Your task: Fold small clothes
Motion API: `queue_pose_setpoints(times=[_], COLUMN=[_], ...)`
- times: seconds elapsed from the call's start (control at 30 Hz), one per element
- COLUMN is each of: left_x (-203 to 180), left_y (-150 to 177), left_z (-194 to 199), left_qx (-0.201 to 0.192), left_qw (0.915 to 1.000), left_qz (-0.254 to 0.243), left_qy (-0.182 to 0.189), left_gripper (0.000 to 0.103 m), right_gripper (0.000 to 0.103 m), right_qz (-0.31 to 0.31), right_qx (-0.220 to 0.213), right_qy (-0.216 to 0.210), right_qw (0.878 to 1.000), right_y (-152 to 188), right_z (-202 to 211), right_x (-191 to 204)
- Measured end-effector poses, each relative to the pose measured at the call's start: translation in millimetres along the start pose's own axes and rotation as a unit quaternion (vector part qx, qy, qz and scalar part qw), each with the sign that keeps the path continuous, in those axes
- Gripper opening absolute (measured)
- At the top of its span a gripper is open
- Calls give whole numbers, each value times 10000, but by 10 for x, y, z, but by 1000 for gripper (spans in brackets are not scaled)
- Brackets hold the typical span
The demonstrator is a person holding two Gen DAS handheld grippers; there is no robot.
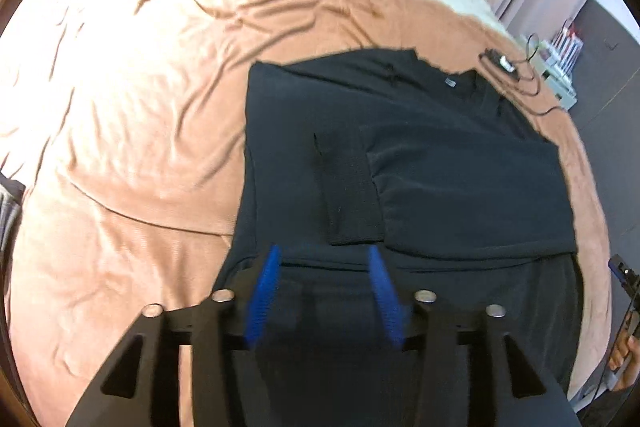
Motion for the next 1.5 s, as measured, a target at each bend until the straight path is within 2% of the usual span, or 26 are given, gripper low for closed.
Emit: queue_pose_setpoints(times=[0.03, 0.07, 0.1, 0.13, 0.17, 0.2, 0.27, 0.4, 0.6, 0.87, 1.17, 1.23, 1.3, 1.37, 1.5], left_x=[9, 14, 25, 32, 39, 48, 43, 81, 265, 463, 611, 649, 652, 627, 650], left_y=[16, 35, 62, 79, 108, 141, 200, 337, 532, 883, 1330, 1428, 1538, 1646, 1847], left_z=[60, 121, 191, 242, 309, 381, 472, 672, 957, 1307, 1755, 1868, 2022, 2172, 2403], left_qx=[-43, -79, -123, -169, -234, -301, -356, -475, -724, -936, -1253, -1340, -1553, -1711, -1887], left_qw=[10000, 9999, 9999, 9998, 9996, 9993, 9989, 9979, 9960, 9942, 9890, 9879, 9848, 9836, 9812], left_qz=[-10, -32, -63, -93, -132, -175, -215, -287, -99, 78, 278, 354, 325, 200, 129], left_qy=[47, 77, 92, 107, 133, 162, 210, 326, 514, 520, 737, 700, 705, 531, 381], left_gripper=[59, 69, 83, 89, 98, 103, 103, 103, 103, 103, 103, 103, 103, 103, 103], right_gripper=[59, 65, 76, 84, 86, 89, 92, 103, 103, 103, 103, 103, 103, 103, 103], right_qz=[54, 95, 137, 170, 196, 205, 249, 386, 390, 480, 585, 576, 573, 563, 500], right_qx=[-50, -97, -145, -163, -166, -139, -13, -58, -132, -217, -671, -802, -920, -1072, -1187], right_qy=[53, 110, 168, 201, 247, 363, 676, 755, 836, 696, 642, 585, 730, 878, 718], right_qw=[10000, 9998, 9997, 9995, 9994, 9990, 9974, 9964, 9956, 9962, 9940, 9934, 9914, 9887, 9891], right_y=[7, 25, 45, 74, 114, 147, 196, 361, 582, 766, 1190, 1297, 1411, 1523, 1765], right_z=[95, 164, 240, 296, 374, 411, 456, 665, 974, 1274, 1775, 1919, 2051, 2188, 2358], right_x=[42, 79, 123, 163, 206, 247, 311, 493, 651, 723, 779, 791, 792, 785, 800])
Point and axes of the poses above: each gripper's, at about its wrist camera, not at the fingertips, and z roughly against the way its jaws point, x to its left, y to its underside, the point moved 2 cm from there along -z, roughly the way its jaws point, and after that the axes turned 3 degrees about z, right-handed, at the moved point
